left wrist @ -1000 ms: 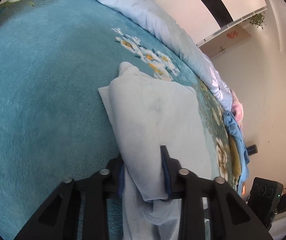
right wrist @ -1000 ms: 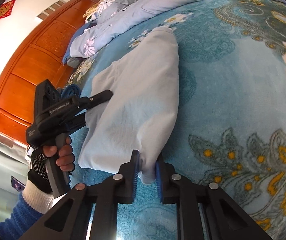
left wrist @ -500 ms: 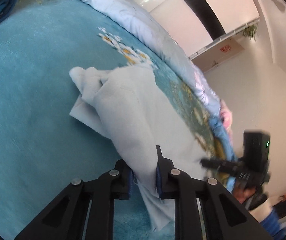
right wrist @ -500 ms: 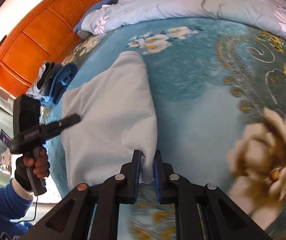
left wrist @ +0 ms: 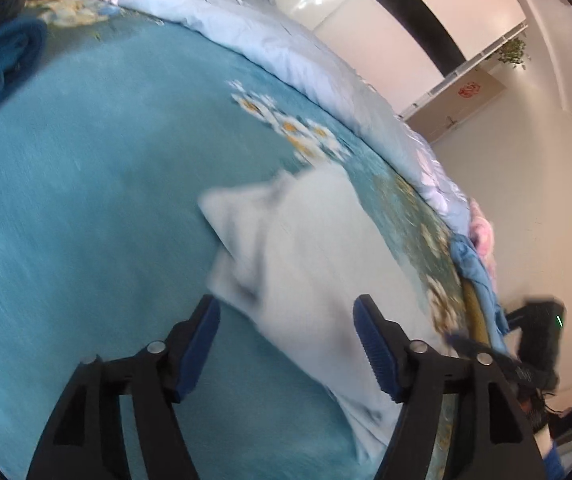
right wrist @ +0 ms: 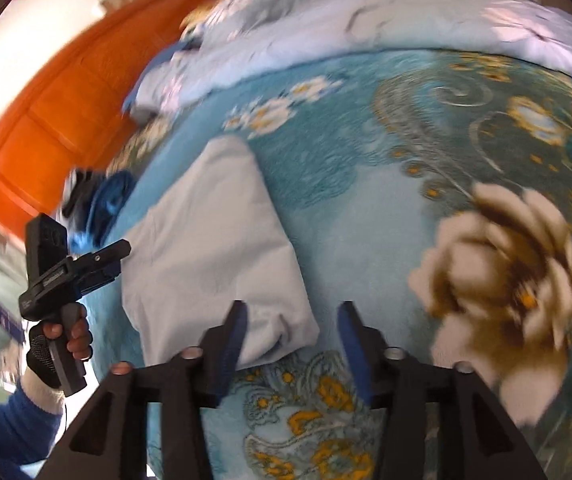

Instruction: Fold clothes

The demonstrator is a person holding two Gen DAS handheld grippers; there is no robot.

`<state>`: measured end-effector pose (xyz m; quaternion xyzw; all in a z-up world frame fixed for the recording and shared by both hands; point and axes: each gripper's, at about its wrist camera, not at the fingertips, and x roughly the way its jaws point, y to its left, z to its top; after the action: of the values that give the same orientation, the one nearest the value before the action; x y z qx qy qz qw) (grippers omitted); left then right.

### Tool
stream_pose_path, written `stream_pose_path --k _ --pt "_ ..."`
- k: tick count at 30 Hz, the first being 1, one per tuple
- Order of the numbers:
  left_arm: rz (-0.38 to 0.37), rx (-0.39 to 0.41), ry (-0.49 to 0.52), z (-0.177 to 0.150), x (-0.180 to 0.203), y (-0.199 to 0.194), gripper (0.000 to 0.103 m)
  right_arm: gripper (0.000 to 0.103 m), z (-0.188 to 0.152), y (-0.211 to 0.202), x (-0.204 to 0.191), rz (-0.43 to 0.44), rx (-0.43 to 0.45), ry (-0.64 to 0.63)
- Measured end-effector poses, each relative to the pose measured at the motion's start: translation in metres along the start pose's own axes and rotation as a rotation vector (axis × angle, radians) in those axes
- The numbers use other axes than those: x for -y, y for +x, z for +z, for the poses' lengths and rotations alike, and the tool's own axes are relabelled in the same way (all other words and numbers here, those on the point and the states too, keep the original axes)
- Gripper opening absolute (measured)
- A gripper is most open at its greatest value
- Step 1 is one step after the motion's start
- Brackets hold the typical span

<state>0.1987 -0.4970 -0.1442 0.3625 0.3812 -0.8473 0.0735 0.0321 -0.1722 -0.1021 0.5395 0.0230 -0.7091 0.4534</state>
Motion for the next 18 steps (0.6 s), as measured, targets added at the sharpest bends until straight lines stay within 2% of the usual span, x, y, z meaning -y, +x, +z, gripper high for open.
stream_pose_path --k 3,8,11,15,18 --pt "0.021 -0.029 0.01 0.027 -0.006 0.009 0.078 0.059 -0.018 -0.009 -0.001 0.012 0.059 0.088" --pt "0.065 -0.173 0.178 0.055 0.005 0.043 0.08 0.06 -0.043 0.012 -0.006 0.066 0.093 0.226" --pt "0.042 -0.269 0.252 0.057 0.013 0.063 0.08 0.062 -0.049 0.017 -0.006 0.094 0.153 0.309" --pt "0.039 -0.303 0.33 0.058 0.018 0.076 0.081 0.062 -0.051 0.026 -0.012 0.146 0.176 0.369" --pt "-0.004 -0.304 0.296 0.059 0.013 0.076 0.081 0.062 -0.053 0.029 -0.017 0.165 0.196 0.385"
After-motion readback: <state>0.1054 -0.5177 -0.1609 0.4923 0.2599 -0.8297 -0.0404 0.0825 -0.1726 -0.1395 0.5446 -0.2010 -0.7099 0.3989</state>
